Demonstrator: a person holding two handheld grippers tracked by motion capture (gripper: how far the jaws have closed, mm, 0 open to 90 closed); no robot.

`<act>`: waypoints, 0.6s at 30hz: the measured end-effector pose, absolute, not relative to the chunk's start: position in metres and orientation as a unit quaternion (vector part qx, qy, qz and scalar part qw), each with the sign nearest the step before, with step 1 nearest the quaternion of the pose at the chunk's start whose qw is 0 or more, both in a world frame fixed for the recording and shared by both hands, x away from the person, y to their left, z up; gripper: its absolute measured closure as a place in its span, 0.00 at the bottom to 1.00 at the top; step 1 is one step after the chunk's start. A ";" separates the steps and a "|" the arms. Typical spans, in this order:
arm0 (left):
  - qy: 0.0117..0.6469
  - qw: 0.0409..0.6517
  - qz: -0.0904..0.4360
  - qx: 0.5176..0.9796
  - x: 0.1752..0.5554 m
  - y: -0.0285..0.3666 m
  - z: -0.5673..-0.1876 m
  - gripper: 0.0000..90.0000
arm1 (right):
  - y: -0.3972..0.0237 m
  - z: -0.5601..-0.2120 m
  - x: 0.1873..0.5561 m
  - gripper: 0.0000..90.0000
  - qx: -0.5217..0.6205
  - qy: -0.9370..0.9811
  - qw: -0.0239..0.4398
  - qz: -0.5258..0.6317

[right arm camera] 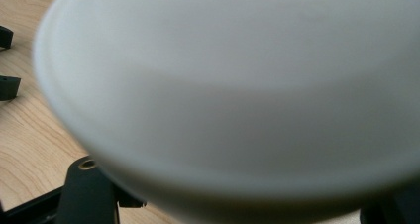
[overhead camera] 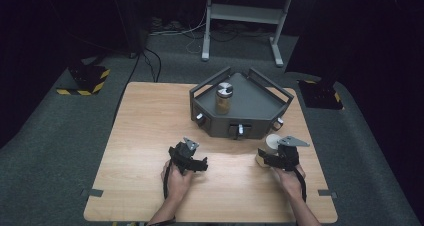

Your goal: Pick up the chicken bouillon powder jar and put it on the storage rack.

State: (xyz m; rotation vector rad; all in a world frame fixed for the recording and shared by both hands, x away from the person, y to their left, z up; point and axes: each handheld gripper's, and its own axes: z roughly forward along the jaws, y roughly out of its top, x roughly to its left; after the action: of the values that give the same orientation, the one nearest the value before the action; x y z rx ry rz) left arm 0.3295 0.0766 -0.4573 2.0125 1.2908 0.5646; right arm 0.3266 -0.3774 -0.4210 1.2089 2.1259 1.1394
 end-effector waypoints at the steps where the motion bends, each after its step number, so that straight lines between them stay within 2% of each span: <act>1: 0.495 0.336 0.216 0.772 0.330 0.077 -0.457 0.01 | -0.377 -0.421 0.327 0.34 0.437 0.769 0.220 0.412; 18: 0.495 0.336 0.217 0.772 0.330 0.076 -0.457 0.01 | -0.376 -0.418 0.326 0.35 0.432 0.773 0.224 0.407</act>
State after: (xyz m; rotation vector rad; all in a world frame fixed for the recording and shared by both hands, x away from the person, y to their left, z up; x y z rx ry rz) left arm 0.3296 0.0765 -0.4573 2.0124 1.2916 0.5647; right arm 0.3261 -0.3761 -0.4184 1.1915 2.1330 1.1241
